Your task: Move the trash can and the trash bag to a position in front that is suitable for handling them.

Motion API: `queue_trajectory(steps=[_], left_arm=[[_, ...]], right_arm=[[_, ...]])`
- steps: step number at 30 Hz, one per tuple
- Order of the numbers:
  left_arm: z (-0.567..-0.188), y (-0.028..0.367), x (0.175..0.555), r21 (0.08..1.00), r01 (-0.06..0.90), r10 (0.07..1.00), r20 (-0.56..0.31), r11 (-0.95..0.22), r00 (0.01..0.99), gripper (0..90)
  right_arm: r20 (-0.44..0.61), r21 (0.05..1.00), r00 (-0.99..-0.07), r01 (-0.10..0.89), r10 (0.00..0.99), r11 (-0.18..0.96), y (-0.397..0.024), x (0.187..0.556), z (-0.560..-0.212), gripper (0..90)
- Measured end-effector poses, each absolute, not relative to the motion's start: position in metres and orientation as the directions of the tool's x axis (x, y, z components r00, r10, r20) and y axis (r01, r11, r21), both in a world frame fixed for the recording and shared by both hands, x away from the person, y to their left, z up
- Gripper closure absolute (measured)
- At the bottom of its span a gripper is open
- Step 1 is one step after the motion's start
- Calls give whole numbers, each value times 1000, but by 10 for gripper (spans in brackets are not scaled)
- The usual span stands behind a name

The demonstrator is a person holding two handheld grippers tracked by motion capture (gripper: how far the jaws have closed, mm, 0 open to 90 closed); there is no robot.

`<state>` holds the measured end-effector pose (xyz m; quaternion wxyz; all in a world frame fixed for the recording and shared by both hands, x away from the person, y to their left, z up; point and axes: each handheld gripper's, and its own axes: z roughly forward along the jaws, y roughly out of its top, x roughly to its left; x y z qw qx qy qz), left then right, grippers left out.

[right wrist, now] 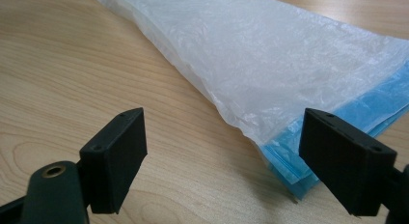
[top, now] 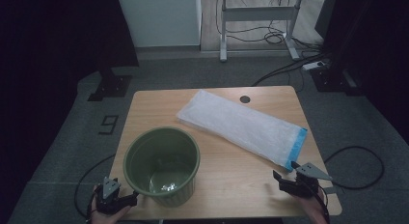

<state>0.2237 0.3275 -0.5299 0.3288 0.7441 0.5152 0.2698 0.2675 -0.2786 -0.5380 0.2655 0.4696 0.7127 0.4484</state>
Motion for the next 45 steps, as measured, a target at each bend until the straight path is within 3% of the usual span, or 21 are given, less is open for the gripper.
queue_trajectory(steps=[5,14,19,45], left_arm=[[-528,324,204,777,568,933,68,-272,353,77],[-511,298,179,836,427,840,71,-344,538,78],[-504,282,189,857,367,759,43,-363,649,61],[-500,226,263,855,328,656,19,-401,755,99]], right_arm=[[44,888,-406,435,913,151,-282,267,-540,173],[56,892,-405,432,913,137,-286,269,-539,177],[47,892,-408,427,912,145,-285,271,-539,179],[43,907,-413,398,910,138,-282,263,-537,185]])
